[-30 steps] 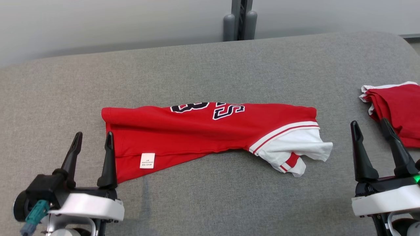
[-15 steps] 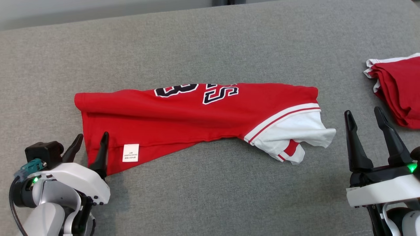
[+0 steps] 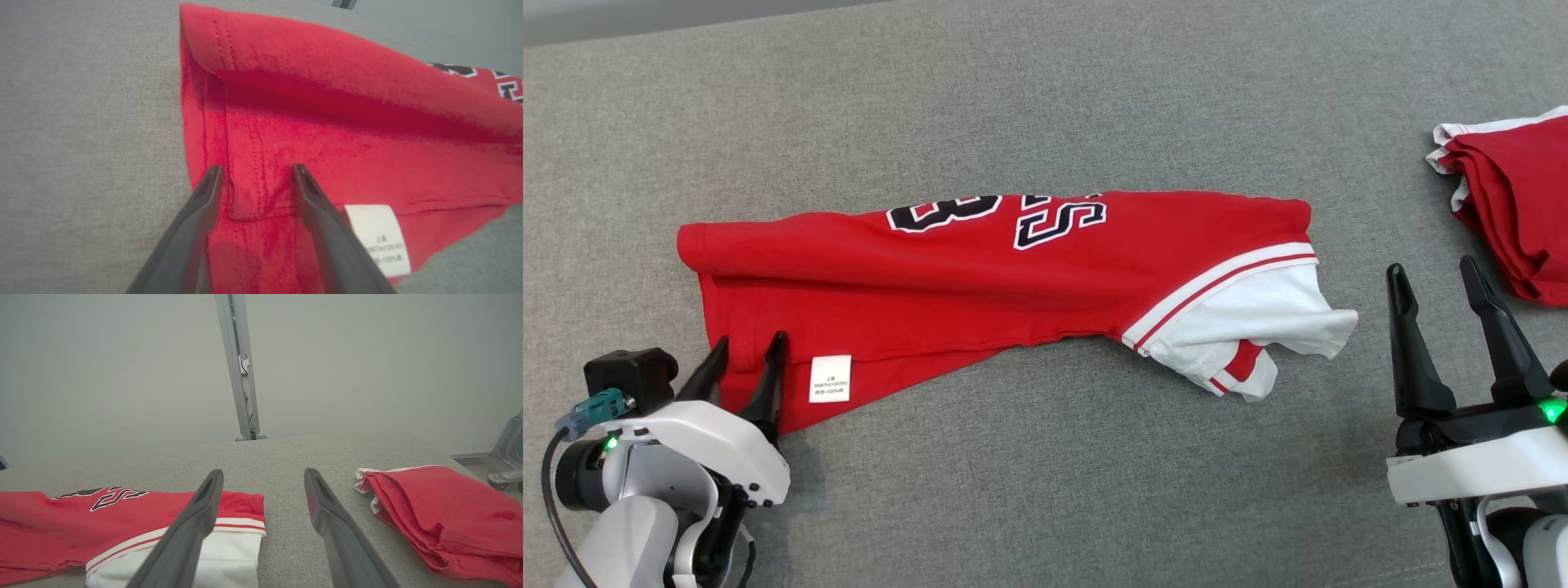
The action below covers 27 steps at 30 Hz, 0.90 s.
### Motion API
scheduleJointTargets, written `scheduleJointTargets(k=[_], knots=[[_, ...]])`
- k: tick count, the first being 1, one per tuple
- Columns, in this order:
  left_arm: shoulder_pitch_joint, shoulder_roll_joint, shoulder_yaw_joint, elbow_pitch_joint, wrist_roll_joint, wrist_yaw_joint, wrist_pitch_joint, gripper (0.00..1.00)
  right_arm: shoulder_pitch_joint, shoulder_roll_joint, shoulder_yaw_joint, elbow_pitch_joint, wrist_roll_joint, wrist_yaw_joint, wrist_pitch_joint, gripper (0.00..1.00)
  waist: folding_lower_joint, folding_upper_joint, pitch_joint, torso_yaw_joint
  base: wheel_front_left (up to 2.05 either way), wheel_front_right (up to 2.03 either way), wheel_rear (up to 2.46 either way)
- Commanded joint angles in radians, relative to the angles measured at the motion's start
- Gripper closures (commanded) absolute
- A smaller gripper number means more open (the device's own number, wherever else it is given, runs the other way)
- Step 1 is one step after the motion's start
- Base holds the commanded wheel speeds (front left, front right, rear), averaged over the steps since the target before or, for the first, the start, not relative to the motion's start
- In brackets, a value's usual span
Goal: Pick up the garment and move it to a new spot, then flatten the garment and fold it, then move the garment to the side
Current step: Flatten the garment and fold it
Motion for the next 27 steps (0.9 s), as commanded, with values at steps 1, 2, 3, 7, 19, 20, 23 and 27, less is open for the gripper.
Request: scheduleJointTargets(k=[1, 2, 3, 7, 19, 20, 23, 27], knots=[[-0.015, 0.004, -0.007, 0.0, -0.001, -0.011, 0.001, 0.35, -0.013, -0.001, -0.005, 0.004, 0.005, 0.0, -0.006, 0.0, 0.0, 0.0, -0.001, 0.001, 0.0, 0.0, 0.0], [-0.016, 0.005, -0.01, -0.002, 0.004, -0.016, -0.007, 0.56, -0.014, 0.0, -0.005, 0.004, 0.006, 0.0, -0.006, 0.0, 0.0, 0.0, -0.001, 0.002, 0.0, 0.0, 0.0], [-0.017, 0.008, -0.012, -0.004, 0.012, -0.016, -0.013, 0.74, -0.014, 0.0, -0.006, 0.005, 0.007, 0.0, -0.006, 0.0, 0.0, 0.0, -0.002, 0.003, 0.0, 0.0, 0.0], [-0.012, 0.012, -0.017, -0.023, 0.025, -0.008, -0.028, 1.0, -0.013, 0.0, -0.011, 0.011, 0.011, 0.0, -0.005, 0.0, 0.0, 0.0, -0.006, 0.006, 0.0, 0.0, 0.0], [0.026, 0.029, -0.024, -0.129, 0.045, 0.033, -0.02, 1.0, 0.044, -0.016, 0.018, 0.151, 0.034, 0.0, 0.044, 0.0, 0.0, 0.0, -0.01, 0.022, 0.0, 0.0, 0.0], [0.028, 0.03, -0.024, -0.134, 0.044, 0.035, -0.02, 1.0, 0.04, -0.018, 0.028, 0.166, 0.04, 0.0, 0.042, 0.0, 0.0, 0.0, -0.009, 0.022, 0.0, 0.0, 0.0], [0.034, 0.03, -0.024, -0.14, 0.042, 0.04, -0.016, 1.0, 0.015, -0.02, 0.051, 0.204, 0.056, 0.0, 0.035, 0.0, 0.0, 0.0, -0.005, 0.022, 0.0, 0.0, 0.0], [0.034, 0.032, -0.026, -0.148, 0.042, 0.043, -0.014, 1.0, -0.018, -0.037, 0.092, 0.255, 0.073, 0.0, 0.038, 0.21, 0.0, 0.0, -0.001, 0.023, 0.0, 0.0, 0.0]])
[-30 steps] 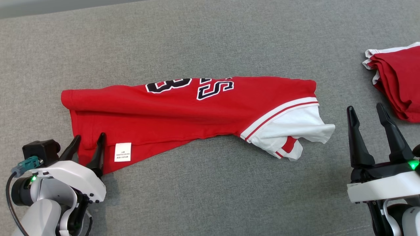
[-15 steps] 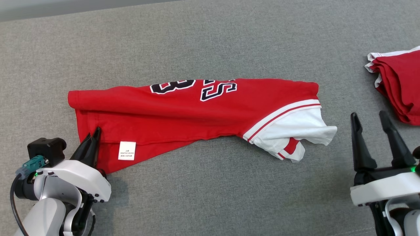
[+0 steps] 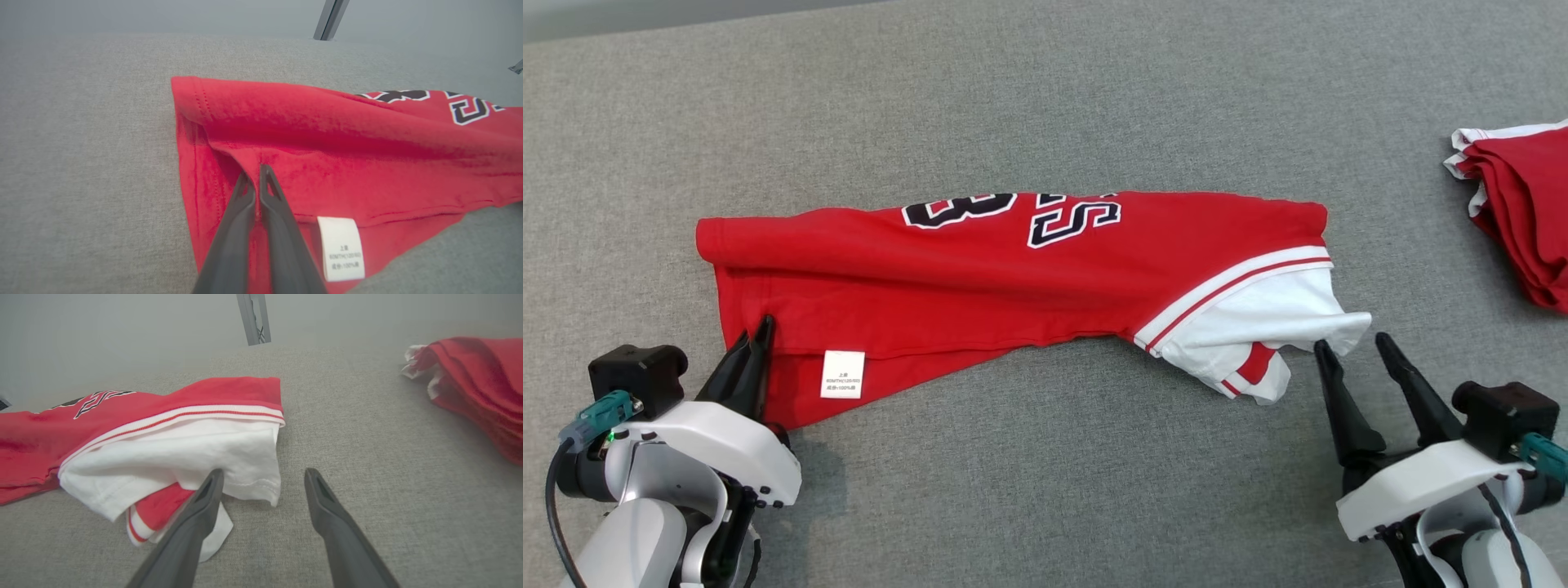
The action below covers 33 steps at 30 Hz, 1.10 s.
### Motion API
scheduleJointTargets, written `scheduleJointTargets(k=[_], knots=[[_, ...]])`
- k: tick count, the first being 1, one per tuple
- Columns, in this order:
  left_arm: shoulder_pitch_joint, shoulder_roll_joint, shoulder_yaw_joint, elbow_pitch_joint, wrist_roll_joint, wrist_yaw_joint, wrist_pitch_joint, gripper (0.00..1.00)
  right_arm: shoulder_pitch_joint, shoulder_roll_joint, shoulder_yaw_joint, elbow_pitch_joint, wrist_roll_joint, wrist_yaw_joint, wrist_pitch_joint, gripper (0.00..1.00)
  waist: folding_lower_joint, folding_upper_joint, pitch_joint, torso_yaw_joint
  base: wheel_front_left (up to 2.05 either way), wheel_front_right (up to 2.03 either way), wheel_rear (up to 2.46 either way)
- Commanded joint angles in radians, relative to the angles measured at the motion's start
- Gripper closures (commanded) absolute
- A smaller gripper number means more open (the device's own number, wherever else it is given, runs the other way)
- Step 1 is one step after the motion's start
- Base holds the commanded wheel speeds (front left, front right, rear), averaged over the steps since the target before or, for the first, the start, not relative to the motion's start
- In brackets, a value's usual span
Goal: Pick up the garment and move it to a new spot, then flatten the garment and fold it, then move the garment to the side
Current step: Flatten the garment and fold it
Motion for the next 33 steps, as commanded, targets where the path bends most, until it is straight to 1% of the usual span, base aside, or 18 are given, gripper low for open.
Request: scheduleJointTargets(k=[1, 2, 3, 4, 9, 15, 16, 20, 23, 26, 33], knots=[[0.004, 0.006, 0.001, -0.005, 0.003, 0.004, 0.001, 1.0, -0.021, -0.019, 0.016, 0.017, 0.01, 0.0, -0.003, 0.51, 0.0, 0.0, 0.002, 0.001, 0.0, 0.0, 0.0], [0.003, 0.006, 0.001, -0.005, 0.003, 0.004, 0.0, 1.0, -0.028, -0.025, 0.029, 0.024, 0.019, 0.0, 0.0, 0.62, 0.0, 0.0, 0.002, 0.002, 0.0, 0.0, 0.0], [0.003, 0.007, 0.001, -0.007, 0.003, 0.005, -0.002, 1.0, -0.035, -0.03, 0.037, 0.027, 0.025, 0.0, -0.005, 0.66, 0.0, 0.0, 0.003, 0.002, 0.0, 0.0, 0.0], [0.002, 0.007, 0.002, -0.008, 0.004, 0.005, -0.005, 1.0, -0.04, -0.037, 0.04, 0.03, 0.032, 0.0, -0.008, 1.0, 0.0, 0.0, 0.004, 0.002, 0.0, 0.0, 0.0], [-0.005, 0.009, 0.008, -0.019, 0.009, 0.01, -0.022, 1.0, -0.05, -0.06, 0.055, 0.016, 0.046, 0.0, -0.019, 1.0, 0.0, 0.0, 0.003, 0.0, 0.0, 0.0, 0.0], [-0.031, 0.012, 0.027, -0.08, 0.025, 0.02, -0.073, 1.0, -0.071, -0.078, 0.053, -0.083, 0.078, 0.0, -0.062, 1.0, 0.0, 0.0, -0.016, -0.011, 0.0, 0.0, 0.0], [-0.033, 0.004, 0.029, -0.102, 0.016, 0.015, -0.08, 1.0, -0.083, -0.085, 0.048, -0.108, 0.084, 0.0, -0.073, 1.0, 0.0, 0.0, -0.02, -0.013, 0.0, 0.0, 0.0], [-0.071, 0.014, 0.037, -0.196, 0.037, 0.014, -0.106, 1.0, -0.124, -0.115, 0.03, -0.205, 0.087, 0.0, -0.11, 1.0, 0.0, 0.0, -0.043, -0.016, 0.0, 0.0, 0.0], [-0.108, 0.028, 0.049, -0.282, 0.063, 0.03, -0.116, 1.0, -0.175, -0.137, 0.005, -0.283, 0.077, 0.0, -0.147, 1.0, 0.0, 0.0, -0.058, -0.02, 0.0, 0.0, 0.0], [-0.154, 0.043, 0.058, -0.372, 0.096, 0.043, -0.115, 1.0, -0.232, -0.142, -0.027, -0.357, 0.064, 0.0, -0.173, 1.0, 0.0, 0.0, -0.071, -0.021, 0.0, 0.0, 0.0], [-0.276, 0.075, 0.075, -0.527, 0.175, 0.07, -0.104, 1.0, -0.361, -0.161, -0.083, -0.485, 0.038, 0.0, -0.172, 1.0, 0.0, 0.0, -0.095, -0.018, 0.0, 0.0, 0.0]])
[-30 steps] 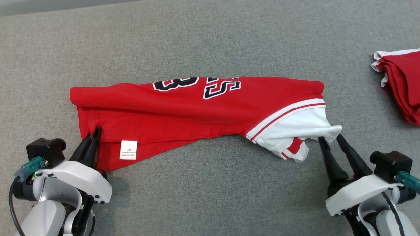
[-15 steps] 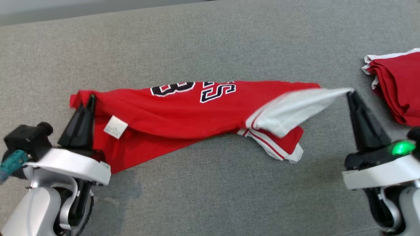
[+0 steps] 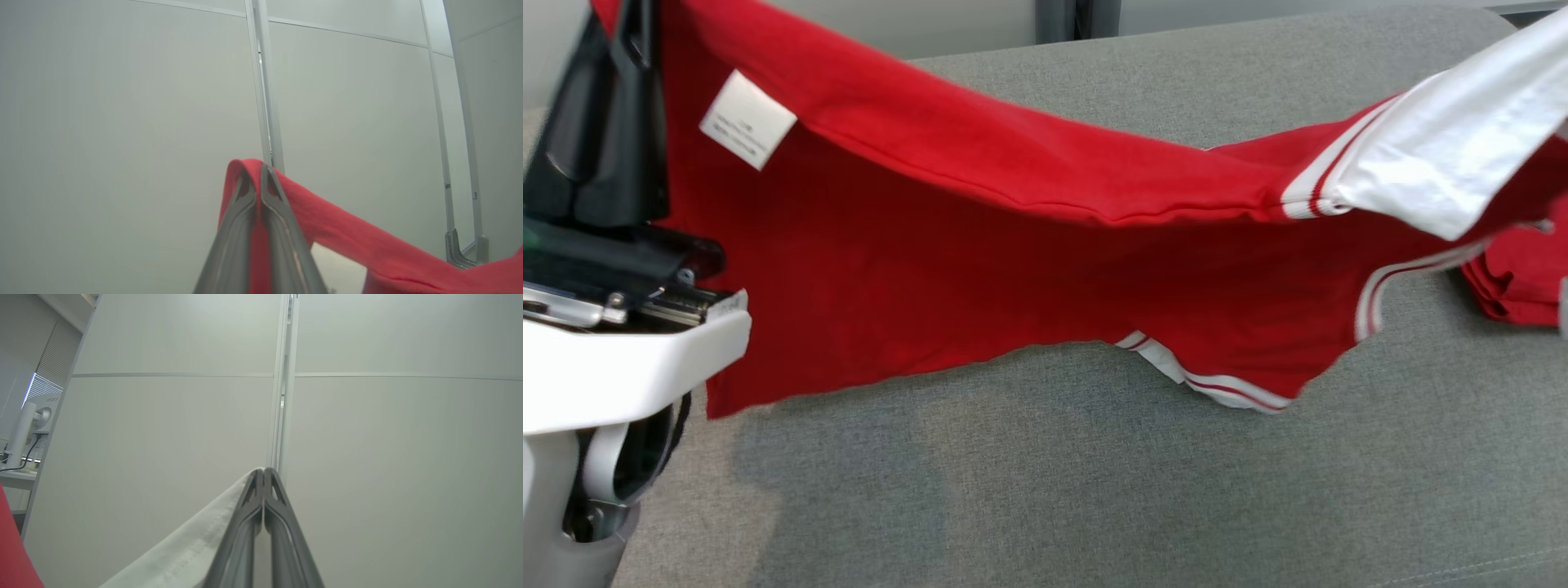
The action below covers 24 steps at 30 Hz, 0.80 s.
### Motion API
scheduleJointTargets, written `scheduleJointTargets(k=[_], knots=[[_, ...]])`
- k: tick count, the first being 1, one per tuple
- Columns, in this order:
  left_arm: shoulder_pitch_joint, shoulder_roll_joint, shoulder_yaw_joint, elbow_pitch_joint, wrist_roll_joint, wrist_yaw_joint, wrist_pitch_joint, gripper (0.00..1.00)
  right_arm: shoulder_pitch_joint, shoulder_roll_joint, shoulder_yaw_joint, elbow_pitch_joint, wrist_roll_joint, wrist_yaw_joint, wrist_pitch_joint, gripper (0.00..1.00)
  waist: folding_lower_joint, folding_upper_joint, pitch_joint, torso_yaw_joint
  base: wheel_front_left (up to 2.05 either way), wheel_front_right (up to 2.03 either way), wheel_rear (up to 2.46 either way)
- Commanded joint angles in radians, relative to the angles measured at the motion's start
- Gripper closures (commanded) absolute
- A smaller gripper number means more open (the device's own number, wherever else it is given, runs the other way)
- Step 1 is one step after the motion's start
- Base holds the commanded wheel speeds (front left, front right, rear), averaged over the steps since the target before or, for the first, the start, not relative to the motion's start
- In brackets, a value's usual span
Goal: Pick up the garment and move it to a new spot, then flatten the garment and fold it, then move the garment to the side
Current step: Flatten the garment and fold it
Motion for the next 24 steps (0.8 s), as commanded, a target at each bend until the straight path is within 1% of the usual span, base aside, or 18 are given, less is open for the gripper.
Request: scheduleJointTargets(k=[1, 5, 9, 11, 18, 22, 24], knots=[[-0.028, 0.006, 0.007, -0.02, 0.015, 0.009, 0.004, 1.0, -0.022, -0.011, -0.011, -0.015, -0.009, 0.0, 0.006, 1.0, 0.0, -0.0001, -0.005, 0.001, 0.0, 0.0, 0.0], [-0.065, 0.016, 0.005, -0.064, 0.038, 0.019, 0.021, 1.0, -0.065, -0.014, -0.019, -0.042, -0.004, 0.0, 0.026, 1.0, 0.0, -0.0001, -0.013, 0.002, 0.0, 0.0, 0.0], [-0.083, 0.013, -0.002, -0.075, 0.046, 0.024, 0.032, 1.0, -0.086, -0.023, -0.008, -0.025, 0.005, 0.0, 0.043, 1.0, 0.0, -0.0001, -0.014, 0.001, 0.0, 0.0, 0.0], [-0.098, 0.01, -0.008, -0.067, 0.047, 0.02, 0.031, 1.0, -0.102, -0.029, -0.001, -0.008, 0.009, 0.0, 0.041, 1.0, 0.0, -0.0001, -0.01, 0.001, 0.0, 0.0, 0.0], [-0.186, -0.008, -0.027, -0.011, 0.025, -0.02, 0.018, 1.0, -0.192, -0.062, 0.028, 0.09, 0.05, 0.0, 0.026, 1.0, 0.0, -0.0001, 0.026, 0.011, 0.0, 0.0, 0.0], [-0.311, -0.034, -0.047, 0.088, 0.005, -0.066, 0.005, 1.0, -0.316, -0.107, 0.066, 0.19, 0.082, 0.0, 0.016, 1.0, 0.0, -0.0001, 0.065, 0.029, 0.0, 0.0, 0.0], [-0.395, -0.051, -0.058, 0.161, 0.004, -0.093, -0.006, 1.0, -0.398, -0.128, 0.089, 0.249, 0.096, -0.001, 0.008, 1.0, 0.0, -0.0001, 0.087, 0.039, 0.0, 0.0, 0.0]])
